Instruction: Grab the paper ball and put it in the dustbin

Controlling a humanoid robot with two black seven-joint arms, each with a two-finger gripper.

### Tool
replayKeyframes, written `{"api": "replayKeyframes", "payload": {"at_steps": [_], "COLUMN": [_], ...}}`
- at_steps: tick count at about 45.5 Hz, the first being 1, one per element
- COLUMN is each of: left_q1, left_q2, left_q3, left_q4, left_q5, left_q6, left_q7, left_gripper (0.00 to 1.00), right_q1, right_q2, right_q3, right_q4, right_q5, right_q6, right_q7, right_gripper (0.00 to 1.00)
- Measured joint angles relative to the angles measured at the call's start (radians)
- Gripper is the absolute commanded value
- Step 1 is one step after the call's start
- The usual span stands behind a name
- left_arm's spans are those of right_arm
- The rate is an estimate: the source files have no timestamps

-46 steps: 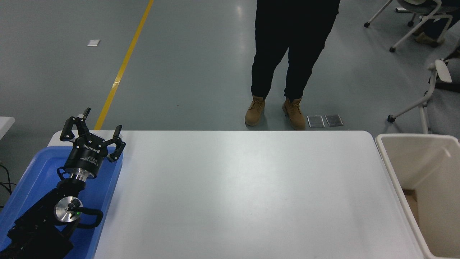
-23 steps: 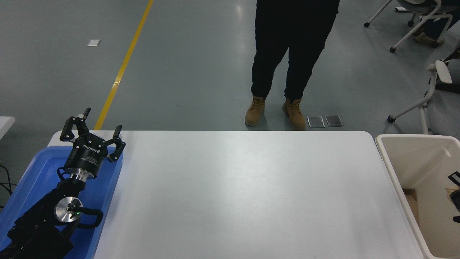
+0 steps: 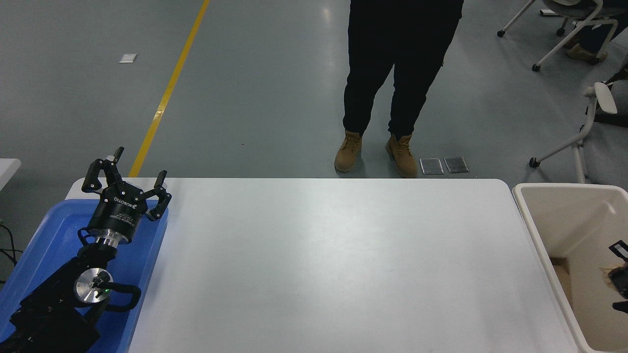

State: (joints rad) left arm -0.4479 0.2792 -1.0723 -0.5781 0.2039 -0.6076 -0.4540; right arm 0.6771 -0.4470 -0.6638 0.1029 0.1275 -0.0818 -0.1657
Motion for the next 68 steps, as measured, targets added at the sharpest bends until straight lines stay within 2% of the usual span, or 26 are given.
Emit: {"api": "replayKeyframes", "payload": {"at_steps": [15, 23, 38, 51, 68], "left_q1": [0.000, 0.000, 0.000, 0.000, 0.000], "left_q2": [0.000, 0.000, 0.000, 0.000, 0.000], "left_q3": [0.000, 0.000, 0.000, 0.000, 0.000], "left_q4": [0.000, 0.000, 0.000, 0.000, 0.000], "left_q5": [0.000, 0.000, 0.000, 0.000, 0.000], "left_q6": [0.000, 0.000, 0.000, 0.000, 0.000], "left_q7": [0.000, 0.000, 0.000, 0.000, 0.000], "left_gripper": [0.98, 0.98, 0.98, 0.98, 0.98], "right_q1": [0.319, 0.600, 0.999, 1.304, 1.563], "right_q2": [-0.178, -0.221, -0.167, -0.106, -0.062], "right_q3": [-0.077, -0.205, -0.349, -0.436, -0.512], "right_q4": [0.338, 0.490, 0.644, 0.938, 1.253], "right_q5": [-0.011, -0.015, -0.072, -0.180, -0.221], "right_q6": [0.037, 0.144, 0.381, 0.453, 0.612], "right_q7": [0.004, 0.005, 0.007, 0.007, 0.006], "right_gripper": [1.00, 1.00, 1.00, 1.00, 1.00]}}
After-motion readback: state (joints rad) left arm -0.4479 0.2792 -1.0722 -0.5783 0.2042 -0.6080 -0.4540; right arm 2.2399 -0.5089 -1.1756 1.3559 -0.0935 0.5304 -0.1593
